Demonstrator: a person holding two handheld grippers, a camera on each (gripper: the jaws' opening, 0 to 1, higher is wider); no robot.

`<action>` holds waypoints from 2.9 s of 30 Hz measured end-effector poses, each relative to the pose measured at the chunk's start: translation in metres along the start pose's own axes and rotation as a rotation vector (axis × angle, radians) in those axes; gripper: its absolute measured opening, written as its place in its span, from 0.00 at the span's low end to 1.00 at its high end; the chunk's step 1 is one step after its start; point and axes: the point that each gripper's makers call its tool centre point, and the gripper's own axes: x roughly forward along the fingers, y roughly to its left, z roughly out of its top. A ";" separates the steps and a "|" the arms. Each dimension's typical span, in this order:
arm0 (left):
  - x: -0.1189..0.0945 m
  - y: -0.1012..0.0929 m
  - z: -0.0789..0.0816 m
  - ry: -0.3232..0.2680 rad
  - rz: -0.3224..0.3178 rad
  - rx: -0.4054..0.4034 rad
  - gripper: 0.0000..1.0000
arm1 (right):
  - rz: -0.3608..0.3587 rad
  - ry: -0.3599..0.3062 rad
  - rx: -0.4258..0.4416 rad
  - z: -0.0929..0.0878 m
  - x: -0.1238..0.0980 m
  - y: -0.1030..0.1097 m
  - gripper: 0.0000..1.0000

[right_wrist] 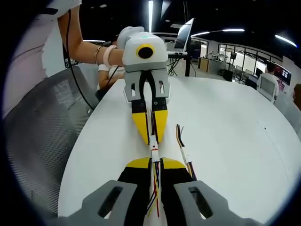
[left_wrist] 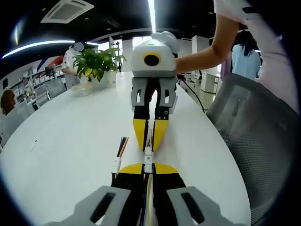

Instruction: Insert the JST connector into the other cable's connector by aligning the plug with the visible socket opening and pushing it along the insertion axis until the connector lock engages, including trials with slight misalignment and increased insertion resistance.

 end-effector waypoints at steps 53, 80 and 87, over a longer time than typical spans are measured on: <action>0.005 -0.001 0.006 0.022 -0.008 0.091 0.00 | 0.031 0.024 -0.074 0.000 0.004 -0.006 0.01; 0.009 0.003 -0.011 0.080 -0.016 0.085 0.00 | 0.076 0.057 -0.115 -0.013 0.026 -0.015 0.02; 0.012 0.005 -0.014 0.078 -0.013 0.071 0.00 | 0.075 0.060 -0.096 -0.018 0.029 -0.018 0.03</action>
